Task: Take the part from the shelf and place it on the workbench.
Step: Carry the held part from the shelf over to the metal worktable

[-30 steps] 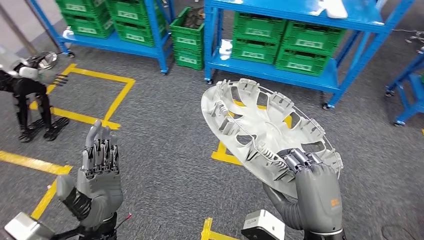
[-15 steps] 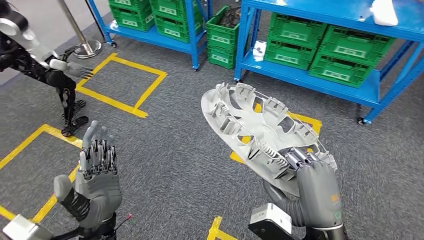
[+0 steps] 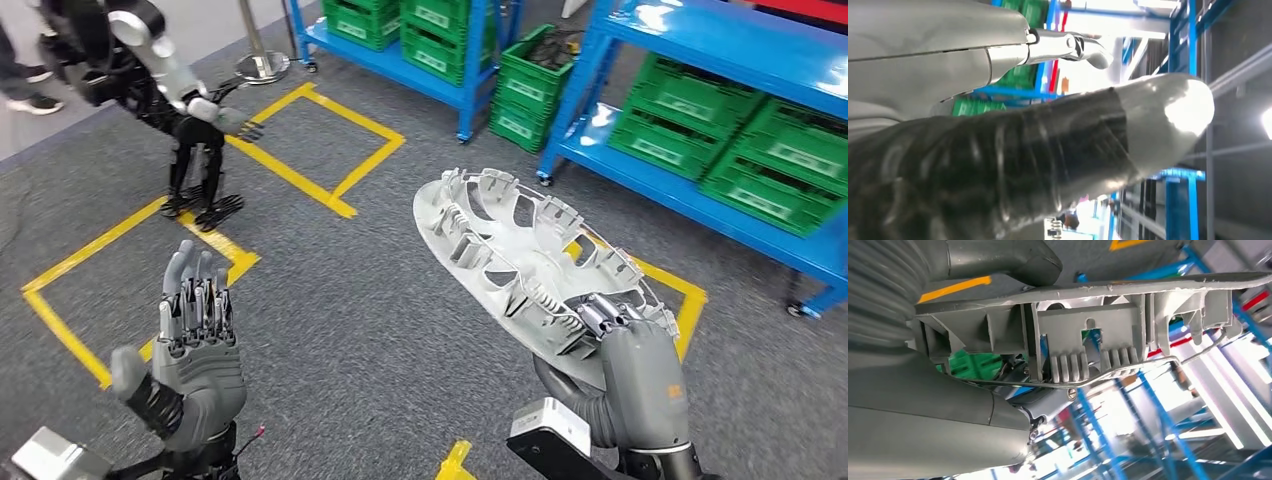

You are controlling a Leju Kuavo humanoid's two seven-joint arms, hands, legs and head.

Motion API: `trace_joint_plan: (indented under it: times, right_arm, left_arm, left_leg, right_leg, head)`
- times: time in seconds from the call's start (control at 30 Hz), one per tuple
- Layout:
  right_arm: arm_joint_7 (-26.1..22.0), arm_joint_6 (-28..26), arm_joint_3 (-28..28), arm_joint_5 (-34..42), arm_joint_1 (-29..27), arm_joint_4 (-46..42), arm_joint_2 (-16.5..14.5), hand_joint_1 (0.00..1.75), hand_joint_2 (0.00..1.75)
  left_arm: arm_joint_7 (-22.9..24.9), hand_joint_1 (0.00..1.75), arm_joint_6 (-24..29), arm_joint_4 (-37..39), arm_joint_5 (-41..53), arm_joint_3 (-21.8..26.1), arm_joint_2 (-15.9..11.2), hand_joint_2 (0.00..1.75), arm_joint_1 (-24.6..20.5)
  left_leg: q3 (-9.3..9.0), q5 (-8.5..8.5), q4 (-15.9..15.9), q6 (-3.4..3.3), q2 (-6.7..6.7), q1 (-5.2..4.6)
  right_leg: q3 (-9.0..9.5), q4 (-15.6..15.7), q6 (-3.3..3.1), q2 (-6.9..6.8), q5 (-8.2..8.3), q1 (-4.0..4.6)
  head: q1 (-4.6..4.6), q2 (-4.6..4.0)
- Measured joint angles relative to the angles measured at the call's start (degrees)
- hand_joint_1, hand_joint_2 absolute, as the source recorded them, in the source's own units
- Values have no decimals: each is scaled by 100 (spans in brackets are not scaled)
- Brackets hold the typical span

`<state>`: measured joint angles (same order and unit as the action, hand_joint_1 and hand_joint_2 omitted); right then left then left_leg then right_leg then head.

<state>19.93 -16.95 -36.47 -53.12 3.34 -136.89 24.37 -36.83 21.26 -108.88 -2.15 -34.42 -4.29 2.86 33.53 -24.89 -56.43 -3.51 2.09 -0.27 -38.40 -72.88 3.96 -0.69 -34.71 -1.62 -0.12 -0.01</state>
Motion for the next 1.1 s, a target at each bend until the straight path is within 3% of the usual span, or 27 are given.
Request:
trace_joint_plan:
  times: [0.03, 0.07, 0.13, 0.2, 0.27, 0.3, 0.33, 0.37, 0.43, 0.5, 0.53, 0.57, 0.63, 0.7, 0.73, 0.8, 0.87, 0.93, 1.0, 1.03, 1.07, 1.1]
  right_arm:
    - [-22, 4, 1, 15, 4, 20, 0, 175, 175]
    - [-41, 9, 2, 29, 10, 43, 0, 175, 175]
    - [-65, 16, 2, 48, 30, 85, -1, 175, 175]
    - [-84, 24, 4, 56, 58, 114, -3, 175, 175]
    - [-114, 62, 9, 79, 100, 144, -6, 175, 175]
    - [-133, 98, 10, 100, 133, 164, -9, 175, 175]
    - [-159, 141, 10, 131, 172, 186, -15, 175, 175]
    - [-184, 186, 10, 166, 213, 210, -22, 175, 175]
    - [-237, 272, 10, 254, 292, 264, -38, 175, 175]
    - [-300, 343, 10, 376, 385, 340, -57, 175, 175]
    - [-339, 371, 9, 449, 440, 385, -71, 175, 175]
    - [-381, 393, 7, 521, 499, 434, -85, 175, 175]
    - [-449, 419, 0, 623, 608, 524, -116, 175, 175]
    - [-492, 440, -3, 674, 702, 598, -139, 175, 175]
    - [-509, 463, -4, 695, 751, 637, -148, 175, 175]
    - [-544, 541, -8, 760, 875, 725, -167, 175, 175]
    - [-593, 653, -24, 855, 1022, 831, -187, 175, 175]
    - [-644, 768, -55, 953, 1182, 955, -199, 175, 175]
    - [-692, 855, -95, 1049, 1345, 1097, -220, 175, 175]
    - [-716, 889, -117, 1108, 1426, 1180, -238, 175, 175]
    - [-740, 917, -141, 1174, 1513, 1270, -258, 175, 175]
    - [-763, 941, -168, 1246, 1607, 1365, -281, 175, 175]
  left_arm:
    - [-1, 0, 19, 0, 12, 1, -1, 0, 15]
    - [-2, 0, 36, -1, 25, 1, -1, 0, 28]
    - [-4, 0, 51, -6, 43, 3, -2, 0, 38]
    - [-8, 0, 64, -22, 62, 4, -4, 0, 45]
    - [-14, 0, 106, -52, 113, 8, -8, 0, 69]
    - [-11, 0, 138, -75, 153, 17, -11, 0, 89]
    - [2, 0, 172, -107, 201, 33, -15, 0, 107]
    - [27, 0, 202, -144, 249, 55, -23, 0, 119]
    - [109, 0, 245, -219, 327, 117, -46, 0, 131]
    - [211, 0, 273, -292, 373, 207, -77, 0, 149]
    - [265, 0, 288, -339, 387, 262, -97, 0, 156]
    - [315, 0, 303, -396, 397, 324, -120, 0, 159]
    - [403, 0, 324, -538, 413, 453, -167, 0, 151]
    - [452, 0, 329, -674, 462, 560, -203, 0, 139]
    - [476, 0, 337, -733, 503, 603, -221, 0, 137]
    - [569, 0, 357, -866, 572, 690, -263, 0, 137]
    - [745, 0, 352, -1026, 570, 788, -314, 0, 96]
    - [971, 0, 304, -1148, 484, 894, -372, 0, 7]
    - [1186, 0, 239, -1216, 336, 1019, -437, 0, -81]
    - [1277, 0, 208, -1240, 269, 1093, -472, 0, -126]
    - [1359, 0, 184, -1262, 225, 1168, -505, 0, -178]
    - [1438, 0, 166, -1280, 204, 1241, -538, 0, -240]
  left_leg:
    - [7, -3, -24, 1, 91, -6]
    - [14, -9, -56, 7, 183, -9]
    - [53, -32, -137, 36, 353, -14]
    - [134, -30, -194, 97, 491, 1]
    - [206, 11, -195, 177, 612, 37]
    - [248, 12, -215, 212, 584, 46]
    - [313, -31, -297, 245, 472, 43]
    - [426, -126, -483, 275, 304, 37]
    - [784, -419, -1153, 338, -42, 49]
    - [1086, -569, -1700, 383, -148, 90]
    - [1093, -514, -1702, 393, -170, 105]
    - [978, -384, -1488, 391, -205, 113]
    - [523, -123, -713, 346, -414, 90]
    - [221, -54, -218, 274, -592, 39]
    - [209, -78, -166, 238, -598, 13]
    - [195, -37, -121, 172, -455, 15]
    - [113, 33, -33, 107, -311, 50]
    - [67, 83, -1, 72, -159, 61]
    - [79, 92, -27, 62, 11, 47]
    - [86, 87, -48, 61, 107, 41]
    - [89, 81, -71, 64, 202, 38]
    - [94, 73, -97, 71, 295, 38]
  right_leg:
    - [16, 57, -4, 18, 94, 8]
    - [134, 331, -13, 53, 282, 11]
    - [456, 1062, -46, 278, 580, -6]
    - [637, 1411, -89, 465, 629, -7]
    - [669, 1438, -154, 404, 640, 14]
    - [673, 1460, -193, 337, 662, 13]
    - [684, 1480, -231, 273, 680, 6]
    - [695, 1500, -261, 206, 692, -5]
    - [702, 1507, -298, 73, 686, 1]
    - [702, 1506, -306, -79, 673, 4]
    - [703, 1506, -301, -154, 668, 5]
    - [707, 1506, -293, -226, 663, 5]
    - [731, 1506, -260, -357, 646, 14]
    - [763, 1509, -187, -470, 620, 23]
    - [782, 1519, -143, -528, 611, 21]
    - [809, 1537, -63, -622, 595, 2]
    - [728, 1325, -21, -432, 448, -11]
    - [435, 679, -18, -115, 149, -12]
    - [84, 37, -25, -3, -2, 4]
    - [-4, -37, -33, 15, 80, 11]
    - [6, 113, -47, 34, 259, 14]
    - [103, 452, -68, 86, 503, 15]
  head:
    - [18, 0]
    - [36, -1]
    - [74, -1]
    - [84, -1]
    - [80, -1]
    - [78, -1]
    - [62, -1]
    - [38, -1]
    - [-22, -1]
    - [-63, -1]
    - [-87, -1]
    - [-109, -1]
    - [-162, 0]
    - [-183, -1]
    - [-183, -1]
    - [-194, 0]
    - [-168, 0]
    - [-78, -1]
    - [-9, -1]
    - [12, -1]
    - [35, -1]
    - [60, -1]
